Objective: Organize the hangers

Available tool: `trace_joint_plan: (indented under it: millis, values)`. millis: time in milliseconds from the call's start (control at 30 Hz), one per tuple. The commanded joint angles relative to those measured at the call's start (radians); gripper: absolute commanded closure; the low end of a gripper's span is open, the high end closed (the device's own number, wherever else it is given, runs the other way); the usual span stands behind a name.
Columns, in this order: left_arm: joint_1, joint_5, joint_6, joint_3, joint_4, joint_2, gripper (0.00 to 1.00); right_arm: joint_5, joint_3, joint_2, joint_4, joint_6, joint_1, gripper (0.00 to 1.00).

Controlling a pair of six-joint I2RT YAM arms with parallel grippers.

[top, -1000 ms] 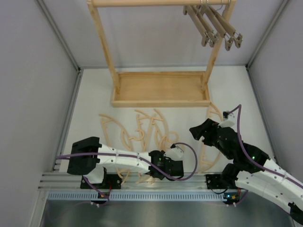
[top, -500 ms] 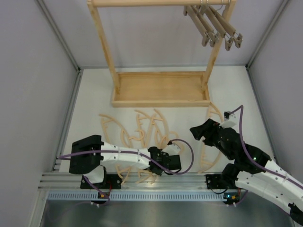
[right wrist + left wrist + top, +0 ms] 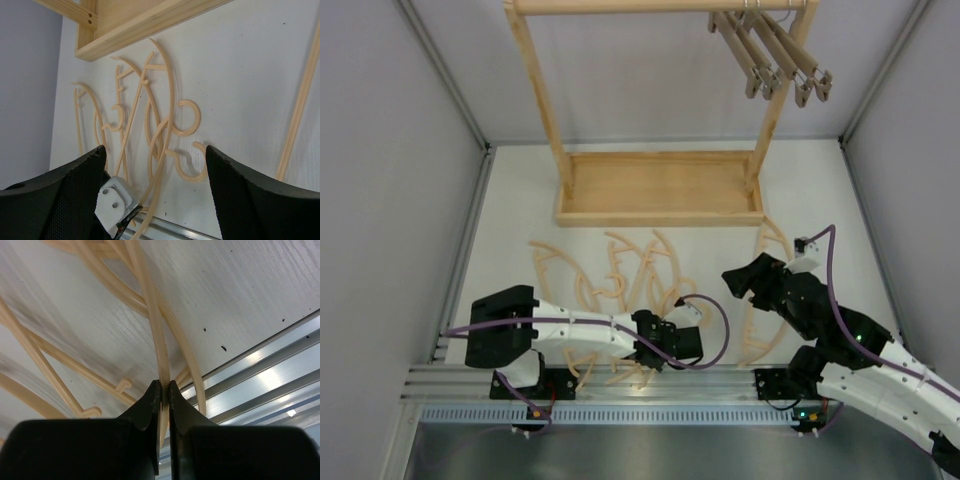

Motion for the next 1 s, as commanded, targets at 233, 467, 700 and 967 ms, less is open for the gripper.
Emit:
trace_joint_plan:
  millis: [233,467,700,967]
  values:
    - [0.001,-0.036,-0.004,0.061,-0.026,-0.197,1.00,0.020,0.043,-0.010,0.022,-0.015,0.011,0.23]
    - [0.012,-0.053,-0.007,0.109,-0.049,-0.282,1.00,0.031,0.078,-0.019,-0.001,-0.021,0.011,0.23]
    - [0.092,-0.050,0.011,0.146,-0.025,-0.377,1.00,0.091,0.165,-0.045,-0.062,-0.043,0.011,0.22]
    - [0.323,0.163,0.138,0.224,0.166,-0.493,1.00,0.158,0.281,-0.061,-0.119,-0.081,0.010,0.21]
